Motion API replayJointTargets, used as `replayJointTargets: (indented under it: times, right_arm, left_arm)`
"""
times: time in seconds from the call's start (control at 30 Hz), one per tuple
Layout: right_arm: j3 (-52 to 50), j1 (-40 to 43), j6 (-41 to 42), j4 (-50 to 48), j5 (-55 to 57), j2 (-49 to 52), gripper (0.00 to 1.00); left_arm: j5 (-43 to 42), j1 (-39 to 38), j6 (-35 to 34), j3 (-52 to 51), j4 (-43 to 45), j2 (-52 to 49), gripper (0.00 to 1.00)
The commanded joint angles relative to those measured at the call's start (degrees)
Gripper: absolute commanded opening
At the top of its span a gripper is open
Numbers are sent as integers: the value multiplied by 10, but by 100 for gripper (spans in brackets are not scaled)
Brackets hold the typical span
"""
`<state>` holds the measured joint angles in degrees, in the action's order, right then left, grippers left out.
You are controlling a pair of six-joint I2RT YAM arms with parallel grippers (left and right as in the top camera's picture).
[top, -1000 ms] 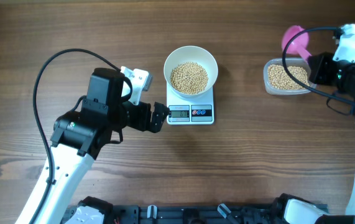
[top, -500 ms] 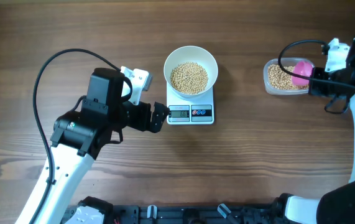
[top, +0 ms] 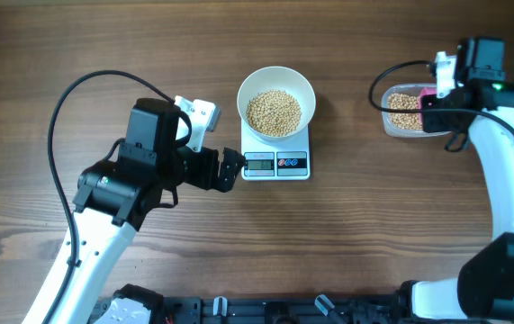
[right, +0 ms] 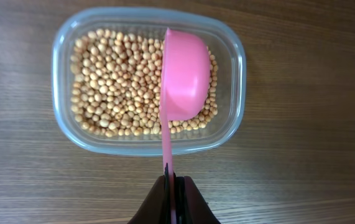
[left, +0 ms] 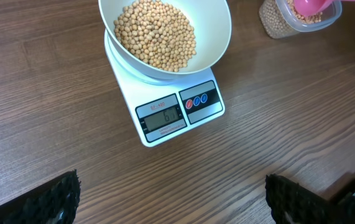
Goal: Scoop item into bowl and weigh 150g on scale
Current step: 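Scoop soybeans from the tub with the pink scoop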
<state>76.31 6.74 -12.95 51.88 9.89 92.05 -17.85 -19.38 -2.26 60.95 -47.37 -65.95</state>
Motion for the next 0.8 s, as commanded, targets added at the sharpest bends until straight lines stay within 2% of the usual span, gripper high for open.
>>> replayJointTargets:
  times: [0.0, 0.13, 0.5, 0.77]
  right_arm:
    - [-1, -13, -6, -1, 60, 19, 4]
    - [-1, -15, -5, 1, 50, 27, 4]
    - [-1, -16, -19, 27, -143, 31, 4]
    - [-1, -13, -19, 36, -154, 31, 4]
  left_arm:
    - [-5, 4, -3, 0, 0, 3, 100]
    - [-5, 4, -3, 0, 0, 3, 100]
    - [-5, 4, -3, 0, 0, 3, 100]
    - [-5, 4, -3, 0, 0, 3, 100]
